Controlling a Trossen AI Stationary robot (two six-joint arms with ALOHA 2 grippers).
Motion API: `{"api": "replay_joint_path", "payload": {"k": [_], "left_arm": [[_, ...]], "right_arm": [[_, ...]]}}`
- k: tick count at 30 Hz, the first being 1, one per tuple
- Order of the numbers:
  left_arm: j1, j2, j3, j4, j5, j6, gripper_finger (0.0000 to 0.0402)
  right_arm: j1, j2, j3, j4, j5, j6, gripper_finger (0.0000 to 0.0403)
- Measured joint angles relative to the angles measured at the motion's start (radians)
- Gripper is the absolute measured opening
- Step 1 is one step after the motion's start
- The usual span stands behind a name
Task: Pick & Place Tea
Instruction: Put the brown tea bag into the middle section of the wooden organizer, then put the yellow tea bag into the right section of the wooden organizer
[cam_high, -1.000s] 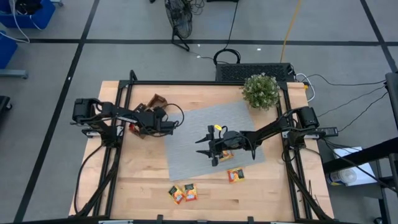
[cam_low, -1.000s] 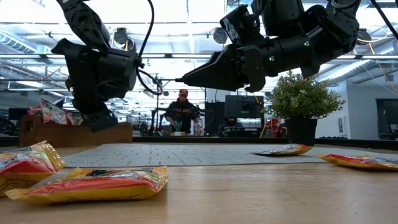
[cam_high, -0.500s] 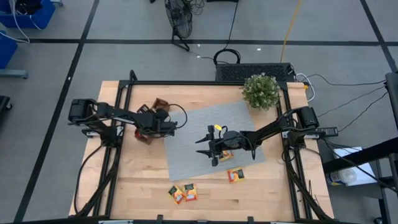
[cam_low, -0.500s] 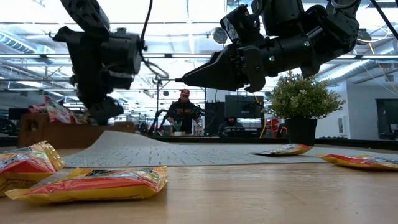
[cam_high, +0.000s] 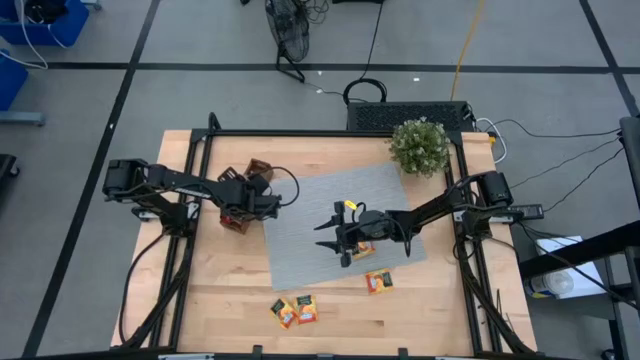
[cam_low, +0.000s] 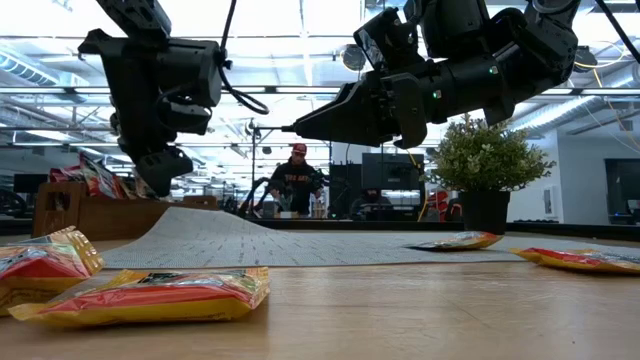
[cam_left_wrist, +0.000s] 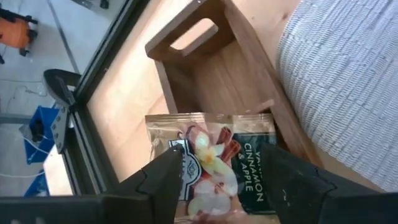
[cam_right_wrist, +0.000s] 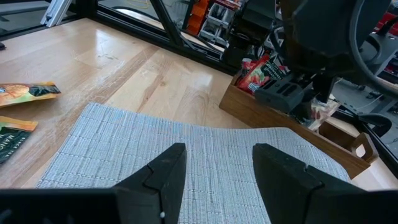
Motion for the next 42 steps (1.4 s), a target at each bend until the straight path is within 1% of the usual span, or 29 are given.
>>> {"api": "replay_joint_path", "payload": {"k": [7, 10, 13, 17, 24, 27, 30, 32, 35, 37, 39, 42], "left_arm": [[0.0, 0.0, 0.0, 0.0, 0.084, 0.0, 0.0208], [0.0, 0.0, 0.0, 0.0, 0.099, 0.0, 0.0209], [-0.002, 0.0, 0.008, -0.013, 0.101, -0.004, 0.0209], [-0.015, 0.0, 0.056, -0.051, 0.101, -0.004, 0.0209], [-0.046, 0.0, 0.139, -0.122, 0.064, 0.01, 0.0209], [-0.047, 0.0, 0.146, -0.145, 0.071, 0.009, 0.0209], [-0.047, 0.0, 0.163, -0.148, 0.107, -0.021, 0.0209], [-0.056, 0.0, 0.187, -0.111, 0.161, -0.036, 0.0209], [-0.105, 0.0, 0.221, 0.02, 0.227, 0.057, 0.0209], [-0.156, -0.017, 0.225, 0.136, 0.216, 0.164, 0.0209], [-0.211, -0.038, 0.227, 0.236, 0.179, 0.263, 0.0209], [-0.294, -0.094, 0.208, 0.331, 0.148, 0.371, 0.0209]], "right_arm": [[0.0, 0.0, 0.0, 0.0, 0.0, 0.0, 0.0171], [0.0, 0.0, 0.0, 0.0, 0.0, 0.0, 0.0171], [0.0, 0.0, 0.0, 0.0, 0.0, 0.0, 0.0171], [0.0, 0.0, 0.0, 0.0, 0.0, 0.0, 0.0171], [0.0, 0.0, 0.0, 0.0, 0.0, 0.0, 0.0171], [0.0, 0.0, 0.0, 0.0, 0.0, 0.0, 0.0171], [0.0, 0.0, 0.0, 0.0, 0.0, 0.0, 0.0171], [0.0, 0.0, 0.0, -0.001, 0.0, 0.0, 0.0171], [0.0, 0.0, 0.0, -0.012, 0.0, 0.0, 0.0171], [0.0, 0.0, 0.0, -0.023, 0.005, 0.0, 0.0171], [0.001, 0.0, 0.0, -0.024, 0.038, 0.0, 0.0171], [0.003, 0.0, 0.0, -0.03, 0.08, 0.001, 0.0171]]}}
